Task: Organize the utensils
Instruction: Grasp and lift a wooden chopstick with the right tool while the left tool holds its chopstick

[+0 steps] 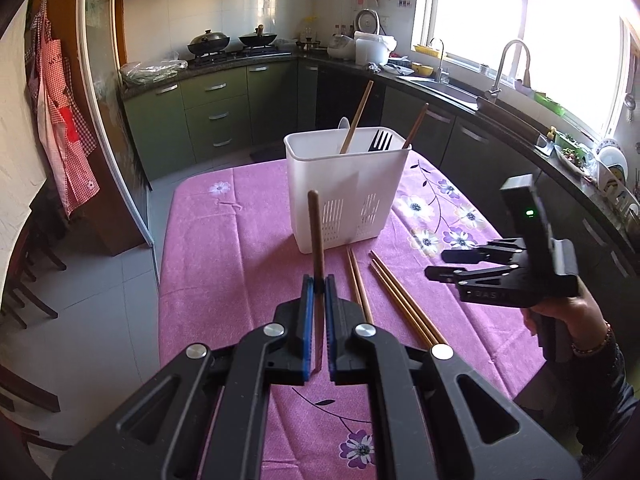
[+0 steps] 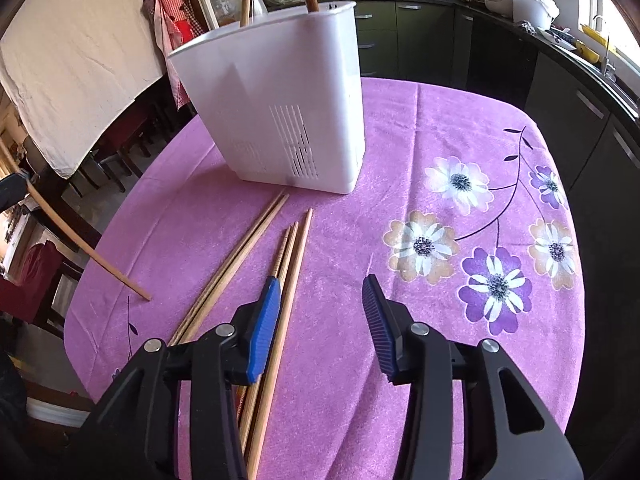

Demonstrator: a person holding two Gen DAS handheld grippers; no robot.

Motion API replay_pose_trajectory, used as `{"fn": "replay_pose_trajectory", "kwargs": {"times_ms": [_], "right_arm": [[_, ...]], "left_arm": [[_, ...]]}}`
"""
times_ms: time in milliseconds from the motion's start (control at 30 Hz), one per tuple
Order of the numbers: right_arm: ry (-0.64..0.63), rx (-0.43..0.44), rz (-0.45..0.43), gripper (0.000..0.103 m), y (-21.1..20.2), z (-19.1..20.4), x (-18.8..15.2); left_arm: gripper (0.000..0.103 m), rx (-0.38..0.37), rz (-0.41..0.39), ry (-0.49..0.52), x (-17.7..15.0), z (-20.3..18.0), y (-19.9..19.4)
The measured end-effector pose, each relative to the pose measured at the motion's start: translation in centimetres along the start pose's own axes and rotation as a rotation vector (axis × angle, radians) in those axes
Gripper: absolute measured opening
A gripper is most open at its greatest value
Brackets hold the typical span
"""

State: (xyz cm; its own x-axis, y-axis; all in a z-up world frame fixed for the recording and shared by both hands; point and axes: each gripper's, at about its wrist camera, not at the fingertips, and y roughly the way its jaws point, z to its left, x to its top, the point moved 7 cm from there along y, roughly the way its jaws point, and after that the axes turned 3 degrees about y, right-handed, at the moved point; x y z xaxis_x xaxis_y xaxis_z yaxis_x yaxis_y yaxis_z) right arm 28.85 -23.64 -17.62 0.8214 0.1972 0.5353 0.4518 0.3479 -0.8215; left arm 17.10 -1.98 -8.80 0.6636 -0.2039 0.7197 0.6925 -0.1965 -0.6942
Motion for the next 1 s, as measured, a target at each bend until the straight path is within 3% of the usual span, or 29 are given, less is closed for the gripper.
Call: {"fn": "replay_pose_trajectory", "kwargs": {"times_ms": [233, 433, 833, 1000], "right_arm": [[0.001, 0.027, 0.089, 0.028, 3.8, 0.8, 0.4], [-0.017, 0.000, 0.136, 0.022, 5.8, 1.1, 0.6], [-0.116, -0.112, 0.168, 0.021, 7.6, 4.0, 0.4], [-0.120, -0.114, 0.172, 0.009, 8.7, 5.7, 0.6]], "left_arm": [[0.006, -0.003, 0.001, 0.010, 0.0, 0.0, 0.0], [0.006, 0.000, 0.001, 0.007, -0.1, 0.1, 0.1], [0.006, -0.001, -0.001, 0.011, -0.1, 0.1, 0.0], [0.006, 0.002, -0.002, 0.010, -0.1, 0.2, -0.1]]}}
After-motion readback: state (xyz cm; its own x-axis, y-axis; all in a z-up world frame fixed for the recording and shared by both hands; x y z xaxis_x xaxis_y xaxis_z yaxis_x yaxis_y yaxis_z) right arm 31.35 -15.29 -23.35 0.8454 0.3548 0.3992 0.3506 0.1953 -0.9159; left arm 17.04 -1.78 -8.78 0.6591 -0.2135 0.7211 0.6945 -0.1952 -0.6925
